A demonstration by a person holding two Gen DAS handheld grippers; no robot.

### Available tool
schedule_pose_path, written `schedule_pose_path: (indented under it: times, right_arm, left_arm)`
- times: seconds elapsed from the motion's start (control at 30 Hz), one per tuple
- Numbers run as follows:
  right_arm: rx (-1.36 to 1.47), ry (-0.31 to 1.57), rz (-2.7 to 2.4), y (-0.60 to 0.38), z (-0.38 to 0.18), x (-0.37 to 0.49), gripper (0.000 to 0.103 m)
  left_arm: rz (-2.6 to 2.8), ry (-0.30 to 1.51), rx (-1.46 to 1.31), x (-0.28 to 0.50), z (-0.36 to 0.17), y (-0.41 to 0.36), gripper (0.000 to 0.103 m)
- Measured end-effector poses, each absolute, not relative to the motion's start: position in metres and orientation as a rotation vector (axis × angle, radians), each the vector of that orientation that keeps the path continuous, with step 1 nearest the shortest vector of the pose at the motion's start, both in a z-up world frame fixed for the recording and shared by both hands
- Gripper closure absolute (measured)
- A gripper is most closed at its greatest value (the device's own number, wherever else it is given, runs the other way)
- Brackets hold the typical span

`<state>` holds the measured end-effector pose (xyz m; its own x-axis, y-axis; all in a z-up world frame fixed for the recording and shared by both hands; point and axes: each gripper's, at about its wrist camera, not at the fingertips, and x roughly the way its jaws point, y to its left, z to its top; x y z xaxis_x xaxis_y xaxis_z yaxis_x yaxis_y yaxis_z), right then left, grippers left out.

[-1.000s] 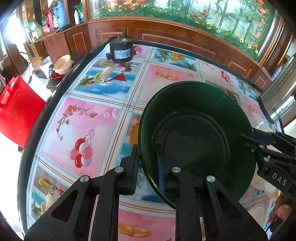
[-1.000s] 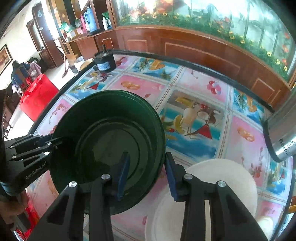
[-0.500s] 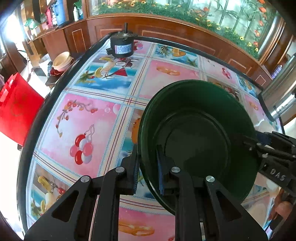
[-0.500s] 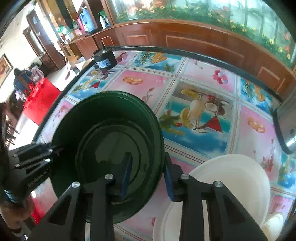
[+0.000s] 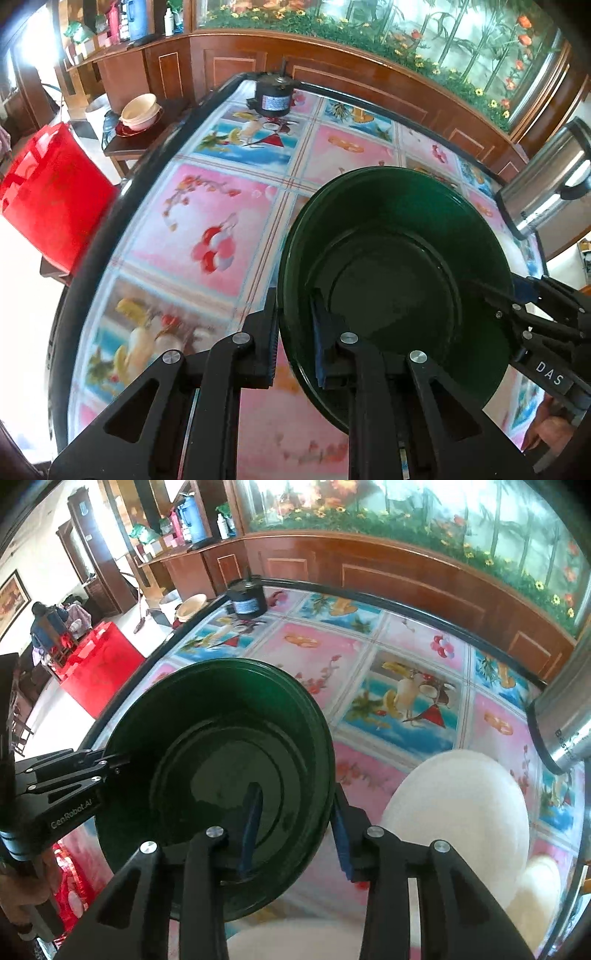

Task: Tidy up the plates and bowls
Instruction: 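Lift the green basin with the left tool while the right tool approaches a white plate, then lower the green basin onto the red plate stack with the left tool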

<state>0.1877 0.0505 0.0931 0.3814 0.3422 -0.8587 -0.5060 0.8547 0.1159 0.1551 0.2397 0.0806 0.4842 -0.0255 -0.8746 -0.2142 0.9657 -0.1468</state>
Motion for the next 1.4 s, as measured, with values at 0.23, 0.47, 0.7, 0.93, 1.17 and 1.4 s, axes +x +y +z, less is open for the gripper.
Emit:
schedule_pose_path:
  times: [0.23, 0.47, 0.7, 0.93, 1.17, 1.4]
  right_arm:
    - [-0.191, 1.022, 0.578, 0.066, 0.112, 0.132, 0.056]
    - [-0.229, 0.99, 0.639, 0.084, 0.127, 0.069, 0.052]
    - [-0.285, 0.945, 0.696, 0.107, 0.134, 0.012, 0.046]
    - [-0.287, 0.954, 0.77, 0.125, 0.12, -0.018, 0.046]
    - [-0.298, 1.006, 0.831, 0.142, 0.09, -0.04, 0.045]
    - [-0.319, 1.025, 0.849, 0.151, 0.073, -0.052, 0.042]
  left_arm:
    - [0.12, 1.029, -0.246, 0.093, 0.104, 0.253, 0.089]
    - [0.127, 1.012, -0.269, 0.025, 0.115, 0.272, 0.089]
    - [0.146, 0.999, -0.305, -0.035, 0.115, 0.293, 0.089]
    - [0.18, 0.999, -0.362, -0.084, 0.102, 0.315, 0.089]
    - [0.224, 0.987, -0.374, -0.115, 0.087, 0.33, 0.088]
    - [0.236, 1.003, -0.4, -0.122, 0.063, 0.335, 0.088]
